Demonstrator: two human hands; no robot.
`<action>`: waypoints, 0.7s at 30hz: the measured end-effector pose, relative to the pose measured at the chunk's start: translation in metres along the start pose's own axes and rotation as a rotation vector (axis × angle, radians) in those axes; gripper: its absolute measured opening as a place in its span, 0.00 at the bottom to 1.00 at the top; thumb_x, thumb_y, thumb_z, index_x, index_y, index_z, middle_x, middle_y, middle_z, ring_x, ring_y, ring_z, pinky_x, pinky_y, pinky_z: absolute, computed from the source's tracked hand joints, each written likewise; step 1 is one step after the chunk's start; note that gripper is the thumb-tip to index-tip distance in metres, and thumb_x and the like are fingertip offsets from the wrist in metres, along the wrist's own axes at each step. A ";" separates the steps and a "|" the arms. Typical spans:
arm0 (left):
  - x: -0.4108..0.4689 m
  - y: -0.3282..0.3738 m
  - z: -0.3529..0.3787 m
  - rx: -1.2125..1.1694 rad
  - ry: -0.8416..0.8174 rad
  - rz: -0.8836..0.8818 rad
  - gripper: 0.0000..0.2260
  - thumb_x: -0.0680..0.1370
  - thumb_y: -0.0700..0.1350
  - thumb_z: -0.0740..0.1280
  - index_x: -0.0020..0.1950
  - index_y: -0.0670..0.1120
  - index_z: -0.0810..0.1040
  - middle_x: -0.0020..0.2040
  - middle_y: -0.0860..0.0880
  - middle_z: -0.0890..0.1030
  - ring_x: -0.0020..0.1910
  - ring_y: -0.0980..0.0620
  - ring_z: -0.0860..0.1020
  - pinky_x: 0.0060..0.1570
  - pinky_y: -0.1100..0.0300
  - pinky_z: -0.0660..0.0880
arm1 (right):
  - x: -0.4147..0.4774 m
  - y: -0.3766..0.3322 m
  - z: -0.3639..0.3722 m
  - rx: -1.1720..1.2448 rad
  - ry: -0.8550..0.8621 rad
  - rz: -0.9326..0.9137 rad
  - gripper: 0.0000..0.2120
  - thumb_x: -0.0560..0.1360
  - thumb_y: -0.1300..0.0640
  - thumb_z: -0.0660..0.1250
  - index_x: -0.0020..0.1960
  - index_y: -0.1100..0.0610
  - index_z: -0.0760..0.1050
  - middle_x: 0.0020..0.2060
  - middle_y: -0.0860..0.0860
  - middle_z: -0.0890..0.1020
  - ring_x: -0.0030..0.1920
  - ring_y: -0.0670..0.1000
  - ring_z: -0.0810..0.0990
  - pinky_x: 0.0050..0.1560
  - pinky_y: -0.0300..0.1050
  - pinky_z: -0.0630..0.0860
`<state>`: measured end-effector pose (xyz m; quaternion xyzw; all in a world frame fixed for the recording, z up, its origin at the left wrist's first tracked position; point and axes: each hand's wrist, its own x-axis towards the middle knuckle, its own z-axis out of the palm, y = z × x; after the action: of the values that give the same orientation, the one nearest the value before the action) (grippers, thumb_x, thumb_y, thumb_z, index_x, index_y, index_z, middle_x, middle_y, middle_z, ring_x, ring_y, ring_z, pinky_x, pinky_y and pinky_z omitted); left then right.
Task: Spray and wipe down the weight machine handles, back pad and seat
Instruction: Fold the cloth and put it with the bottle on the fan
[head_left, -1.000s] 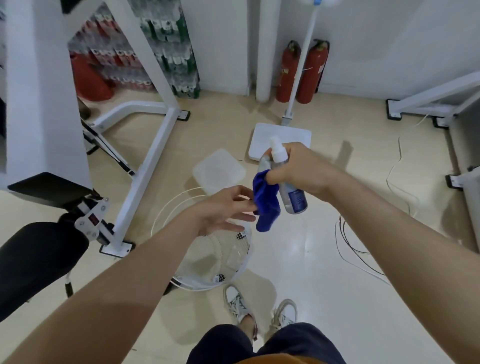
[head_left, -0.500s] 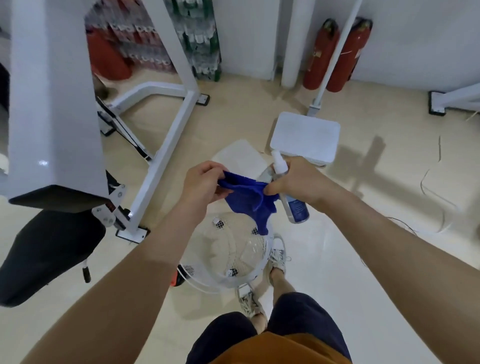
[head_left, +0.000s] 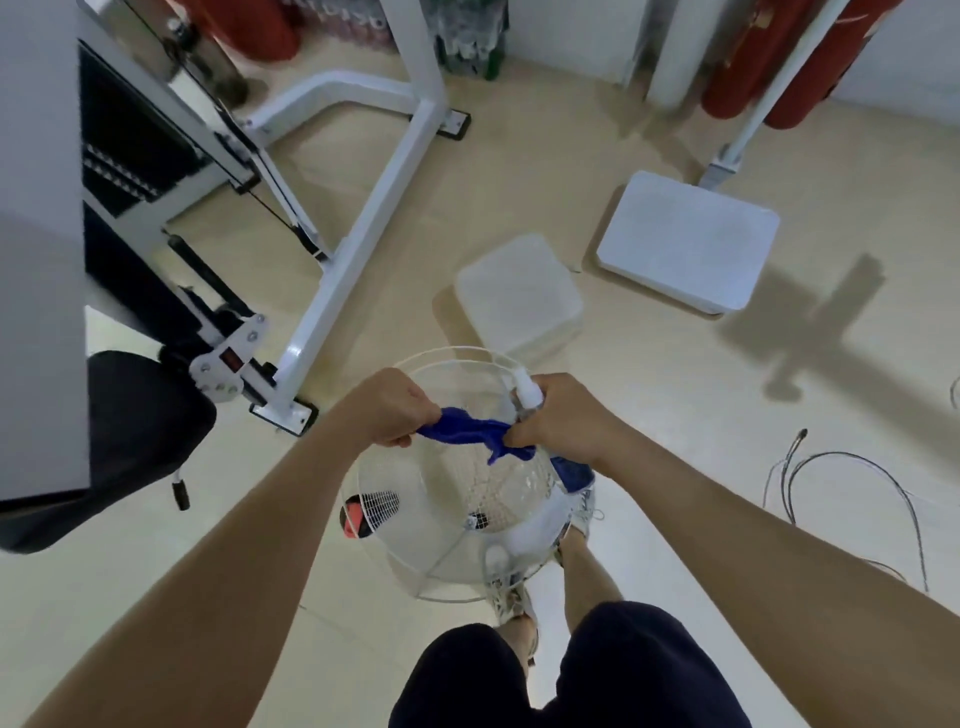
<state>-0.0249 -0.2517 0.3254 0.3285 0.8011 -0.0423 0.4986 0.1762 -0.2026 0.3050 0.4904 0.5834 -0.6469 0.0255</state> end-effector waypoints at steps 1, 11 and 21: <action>0.011 -0.003 0.007 0.073 -0.056 -0.026 0.08 0.75 0.40 0.65 0.36 0.42 0.77 0.29 0.48 0.75 0.29 0.50 0.75 0.30 0.63 0.71 | 0.011 0.007 0.004 -0.033 0.003 -0.007 0.08 0.67 0.65 0.75 0.43 0.61 0.78 0.36 0.53 0.80 0.37 0.52 0.76 0.37 0.43 0.73; 0.049 0.054 0.059 -0.292 -0.030 0.414 0.16 0.73 0.45 0.74 0.59 0.47 0.78 0.53 0.52 0.80 0.51 0.53 0.78 0.52 0.62 0.74 | 0.079 0.017 -0.025 0.350 0.091 0.080 0.25 0.79 0.43 0.61 0.72 0.54 0.71 0.64 0.49 0.78 0.58 0.48 0.77 0.62 0.45 0.71; 0.151 0.110 0.048 -0.509 0.247 0.478 0.06 0.72 0.45 0.74 0.48 0.48 0.82 0.28 0.60 0.77 0.26 0.58 0.72 0.31 0.68 0.68 | 0.169 0.008 -0.081 0.165 0.071 -0.166 0.27 0.82 0.38 0.48 0.67 0.51 0.76 0.61 0.52 0.82 0.61 0.49 0.79 0.65 0.45 0.72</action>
<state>0.0315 -0.1119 0.2053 0.3745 0.7408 0.3157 0.4597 0.1428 -0.0510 0.1996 0.4634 0.5672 -0.6749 -0.0893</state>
